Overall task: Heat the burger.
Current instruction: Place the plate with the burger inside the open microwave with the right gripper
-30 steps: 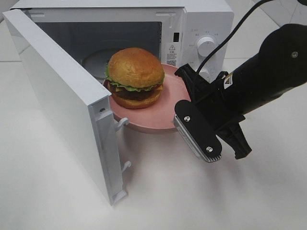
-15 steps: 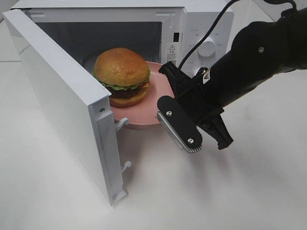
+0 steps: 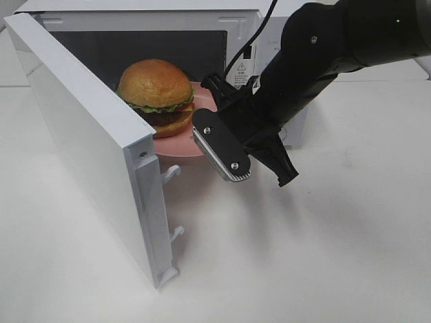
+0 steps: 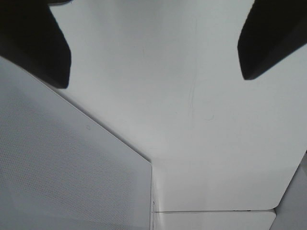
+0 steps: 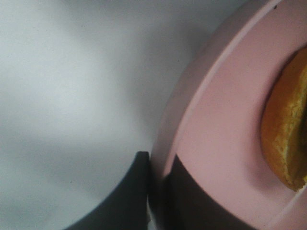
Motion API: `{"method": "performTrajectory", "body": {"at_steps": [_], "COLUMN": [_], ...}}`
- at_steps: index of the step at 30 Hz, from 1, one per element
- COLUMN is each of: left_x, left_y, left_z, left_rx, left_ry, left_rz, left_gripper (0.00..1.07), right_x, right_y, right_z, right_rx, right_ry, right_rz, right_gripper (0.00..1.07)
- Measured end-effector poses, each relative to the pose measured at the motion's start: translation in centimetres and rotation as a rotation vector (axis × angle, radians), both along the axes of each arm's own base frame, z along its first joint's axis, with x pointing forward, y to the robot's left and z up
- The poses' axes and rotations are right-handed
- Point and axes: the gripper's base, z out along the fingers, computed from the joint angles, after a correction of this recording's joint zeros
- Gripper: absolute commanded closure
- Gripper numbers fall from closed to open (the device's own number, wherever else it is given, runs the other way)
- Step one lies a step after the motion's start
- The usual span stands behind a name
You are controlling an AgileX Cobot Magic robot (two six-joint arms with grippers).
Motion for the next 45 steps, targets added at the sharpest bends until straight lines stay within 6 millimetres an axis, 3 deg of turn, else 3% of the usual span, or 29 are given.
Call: {"method": "performTrajectory", "body": {"at_steps": [45], "left_x": [0.0], "left_y": [0.0], "left_z": [0.0], "left_rx": [0.001], "left_ry": [0.000], "left_rz": [0.000], "left_gripper": [0.20], "right_x": [7.5], "right_y": [5.3], "right_z": [-1.0], "right_rx": [-0.008], "right_ry": [-0.041], "right_rz": [-0.118], "right_gripper": [1.07]}}
